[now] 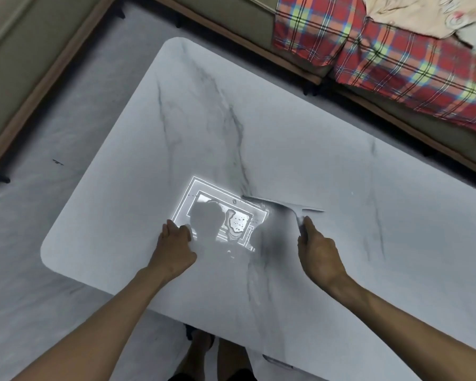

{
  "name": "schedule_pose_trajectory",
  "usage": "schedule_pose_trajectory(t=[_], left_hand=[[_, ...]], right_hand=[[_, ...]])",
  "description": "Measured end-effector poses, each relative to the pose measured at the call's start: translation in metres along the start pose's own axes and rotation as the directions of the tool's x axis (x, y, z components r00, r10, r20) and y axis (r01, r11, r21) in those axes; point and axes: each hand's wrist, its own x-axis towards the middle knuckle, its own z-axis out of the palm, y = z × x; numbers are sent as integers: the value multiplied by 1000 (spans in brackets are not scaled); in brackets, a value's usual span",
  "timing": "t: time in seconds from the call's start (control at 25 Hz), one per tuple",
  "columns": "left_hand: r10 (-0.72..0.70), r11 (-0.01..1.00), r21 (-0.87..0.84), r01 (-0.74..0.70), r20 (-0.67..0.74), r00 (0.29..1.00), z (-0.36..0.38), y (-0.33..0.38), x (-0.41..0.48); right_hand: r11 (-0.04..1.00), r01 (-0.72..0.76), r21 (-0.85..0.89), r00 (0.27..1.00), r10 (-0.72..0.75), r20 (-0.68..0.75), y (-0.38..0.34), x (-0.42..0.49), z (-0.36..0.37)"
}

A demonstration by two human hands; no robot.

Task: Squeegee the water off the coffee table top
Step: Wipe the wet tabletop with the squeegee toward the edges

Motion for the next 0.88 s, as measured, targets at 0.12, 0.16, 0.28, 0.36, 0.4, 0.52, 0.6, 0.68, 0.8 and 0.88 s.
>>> schedule_pose_trajectory(t=[0.12, 0.16, 0.28, 0.36, 0.4, 0.52, 0.6, 0.68, 0.8, 0.88], left_hand=[[53, 998, 31, -51, -80, 995, 4, -18, -14], [45, 998, 46, -41, -80, 996, 9, -23, -17], [2, 996, 84, -2, 5, 1000, 19, -31, -14], [-4, 996, 85, 1, 28, 1000, 21, -33, -9], [-2, 996, 88, -1, 30, 1000, 23, -34, -8], [9, 996, 88, -12, 33, 999, 27, -36, -9], [-1, 997, 77, -1, 28, 1000, 27, -36, -11], [-6, 997, 77, 4, 27, 1000, 26, -35, -12], [-13, 996, 83, 11, 24, 1000, 23, -34, -16], [-8, 996, 93, 7, 11, 1000, 22, -35, -18]], right_hand=[[998, 45, 38, 983, -37, -180, -25, 42, -30], [997, 34, 67, 979, -20, -201, -39, 64, -41], [983, -21, 182, 980, 56, -190, -81, 129, -56], [976, -56, 211, 985, 89, -150, -103, 144, -43], [979, -44, 197, 987, 72, -141, -111, 142, -30], [993, 90, 73, 987, -79, -142, -103, 110, 19], [980, 200, 7, 976, -198, -87, -81, 73, 42], [953, 297, -55, 955, -298, -11, -52, 37, 53], [911, 375, -172, 926, -359, 115, -4, -13, 53], [906, 358, -227, 931, -328, 162, 29, -40, 42]])
